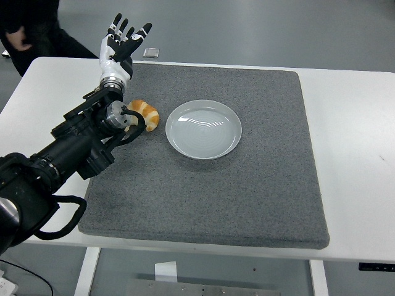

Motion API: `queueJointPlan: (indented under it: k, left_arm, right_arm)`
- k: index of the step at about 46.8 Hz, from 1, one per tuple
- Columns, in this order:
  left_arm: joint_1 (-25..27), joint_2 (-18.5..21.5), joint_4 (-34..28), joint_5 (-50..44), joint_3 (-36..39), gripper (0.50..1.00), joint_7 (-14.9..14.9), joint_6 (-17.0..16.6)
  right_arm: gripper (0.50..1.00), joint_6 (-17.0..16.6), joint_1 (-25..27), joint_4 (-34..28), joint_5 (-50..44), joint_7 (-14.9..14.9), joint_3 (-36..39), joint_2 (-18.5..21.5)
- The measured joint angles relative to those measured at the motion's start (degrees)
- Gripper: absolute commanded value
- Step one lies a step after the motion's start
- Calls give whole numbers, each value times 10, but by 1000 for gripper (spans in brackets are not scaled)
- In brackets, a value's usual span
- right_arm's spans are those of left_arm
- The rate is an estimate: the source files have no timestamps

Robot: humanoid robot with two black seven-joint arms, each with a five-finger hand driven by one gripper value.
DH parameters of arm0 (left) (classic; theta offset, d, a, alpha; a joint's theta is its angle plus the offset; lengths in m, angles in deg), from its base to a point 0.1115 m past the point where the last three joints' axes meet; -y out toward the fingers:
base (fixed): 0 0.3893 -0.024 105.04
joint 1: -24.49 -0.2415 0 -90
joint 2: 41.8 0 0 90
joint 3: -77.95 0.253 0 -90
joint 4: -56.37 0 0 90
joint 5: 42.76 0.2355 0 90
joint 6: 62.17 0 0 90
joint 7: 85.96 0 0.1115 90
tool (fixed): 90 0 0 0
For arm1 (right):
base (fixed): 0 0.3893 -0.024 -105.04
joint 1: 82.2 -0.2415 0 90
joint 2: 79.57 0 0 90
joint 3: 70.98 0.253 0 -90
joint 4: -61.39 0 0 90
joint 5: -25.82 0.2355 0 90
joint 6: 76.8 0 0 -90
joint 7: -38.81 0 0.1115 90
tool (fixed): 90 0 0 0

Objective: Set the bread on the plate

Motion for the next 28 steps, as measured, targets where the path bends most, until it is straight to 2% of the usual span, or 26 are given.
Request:
queueJointPlan:
  k: [22,28]
  left_arm:
    - [2,10,-10,12,9,1000,2,-1]
    - [41,46,-9,29,60,1000,11,-6]
  right_arm:
    - [932,0,0,0,0,0,0,0]
    - [932,0,0,0,0,0,0,0]
